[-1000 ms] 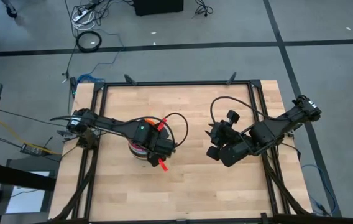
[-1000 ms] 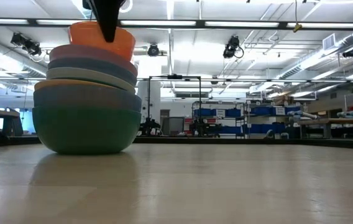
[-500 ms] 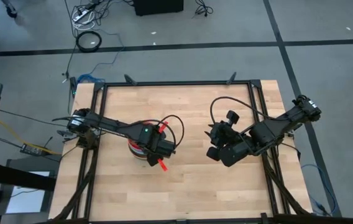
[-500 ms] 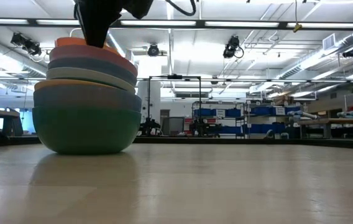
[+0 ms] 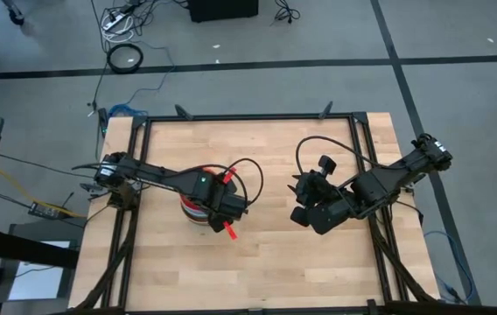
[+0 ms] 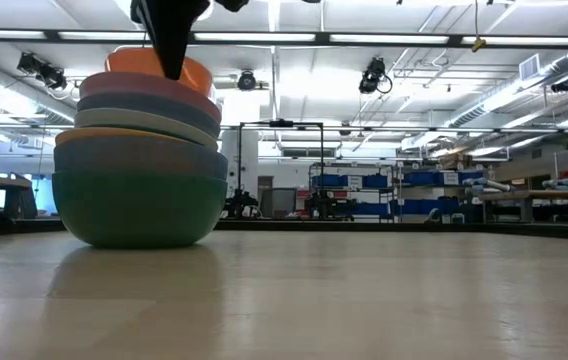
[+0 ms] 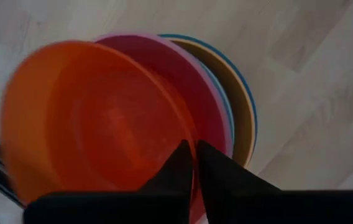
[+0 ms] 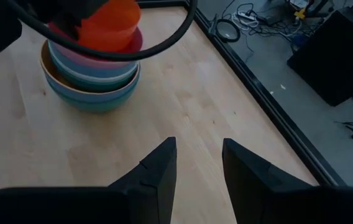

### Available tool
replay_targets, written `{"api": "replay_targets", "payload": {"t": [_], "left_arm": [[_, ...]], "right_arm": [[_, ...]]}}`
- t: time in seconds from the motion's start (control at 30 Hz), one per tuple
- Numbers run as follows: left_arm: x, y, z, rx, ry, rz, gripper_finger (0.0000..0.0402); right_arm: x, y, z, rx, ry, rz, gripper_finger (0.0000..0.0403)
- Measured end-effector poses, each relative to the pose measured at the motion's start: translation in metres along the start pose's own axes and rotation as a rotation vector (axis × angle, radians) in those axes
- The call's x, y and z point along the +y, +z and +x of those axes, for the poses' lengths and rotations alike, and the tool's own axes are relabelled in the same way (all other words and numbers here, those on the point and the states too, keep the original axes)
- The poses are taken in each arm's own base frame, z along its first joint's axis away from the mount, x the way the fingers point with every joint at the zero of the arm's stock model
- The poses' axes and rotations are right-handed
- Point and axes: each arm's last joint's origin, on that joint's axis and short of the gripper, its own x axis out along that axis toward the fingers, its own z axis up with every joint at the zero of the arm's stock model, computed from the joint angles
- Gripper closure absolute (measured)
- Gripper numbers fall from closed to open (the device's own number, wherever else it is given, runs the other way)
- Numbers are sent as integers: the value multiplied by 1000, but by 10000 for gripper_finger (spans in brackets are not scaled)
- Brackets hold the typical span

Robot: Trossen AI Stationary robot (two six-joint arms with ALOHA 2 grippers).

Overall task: Nest bowls inside each other
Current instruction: Stack the light orange bowl on top of the light pink bowl

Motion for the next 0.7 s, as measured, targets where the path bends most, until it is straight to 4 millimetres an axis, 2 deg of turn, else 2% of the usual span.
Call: {"api": "replay_targets", "payload": {"t": [0.7], "left_arm": [[-1,-1,0,36,-32,20,321]], "right_arm": [[0,0,0,0,0,0,286]]}}
